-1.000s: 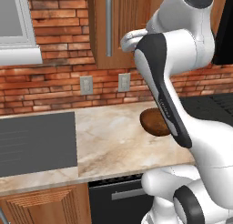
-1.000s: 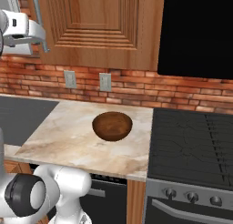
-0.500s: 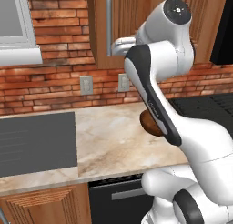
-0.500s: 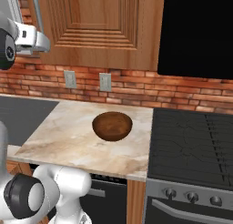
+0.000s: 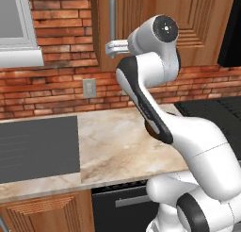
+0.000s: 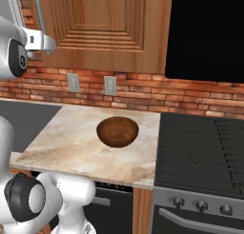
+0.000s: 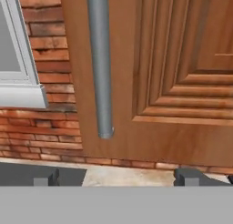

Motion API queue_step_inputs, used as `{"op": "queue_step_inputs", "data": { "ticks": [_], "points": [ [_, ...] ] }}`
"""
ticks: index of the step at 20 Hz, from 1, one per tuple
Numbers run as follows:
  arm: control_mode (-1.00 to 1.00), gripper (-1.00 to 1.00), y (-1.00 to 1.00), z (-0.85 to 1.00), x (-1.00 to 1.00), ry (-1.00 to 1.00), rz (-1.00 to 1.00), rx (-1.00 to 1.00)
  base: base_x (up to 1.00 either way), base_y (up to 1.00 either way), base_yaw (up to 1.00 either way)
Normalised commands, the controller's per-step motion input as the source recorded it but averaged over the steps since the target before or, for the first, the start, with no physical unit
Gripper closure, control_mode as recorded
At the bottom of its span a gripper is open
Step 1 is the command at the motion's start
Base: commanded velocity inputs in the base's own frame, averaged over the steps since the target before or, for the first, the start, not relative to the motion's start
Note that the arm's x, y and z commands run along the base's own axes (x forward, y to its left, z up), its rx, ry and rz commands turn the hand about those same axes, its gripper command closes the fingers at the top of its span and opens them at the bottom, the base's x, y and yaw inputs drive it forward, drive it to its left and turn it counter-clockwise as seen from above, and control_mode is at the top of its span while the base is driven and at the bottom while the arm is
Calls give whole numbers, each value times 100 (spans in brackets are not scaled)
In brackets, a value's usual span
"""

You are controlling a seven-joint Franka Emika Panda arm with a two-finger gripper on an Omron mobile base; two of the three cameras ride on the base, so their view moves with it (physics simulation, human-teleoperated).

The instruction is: Open the cabinet and move the ladle to the pot. Then close the cabinet.

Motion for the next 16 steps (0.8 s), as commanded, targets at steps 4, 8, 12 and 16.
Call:
{"op": "queue_step_inputs", "data": {
  "ticks": [4,8,12,16],
  "points": [
    [-100,-100,30,10,47,1,0,0,0,0,0],
    [-100,-100,11,10,44,9,0,0,0,0,0],
    [-100,-100,0,0,54,7,0,0,0,0,0],
    [-100,-100,0,-11,69,2,-1,0,0,0,0]
  ]
}}
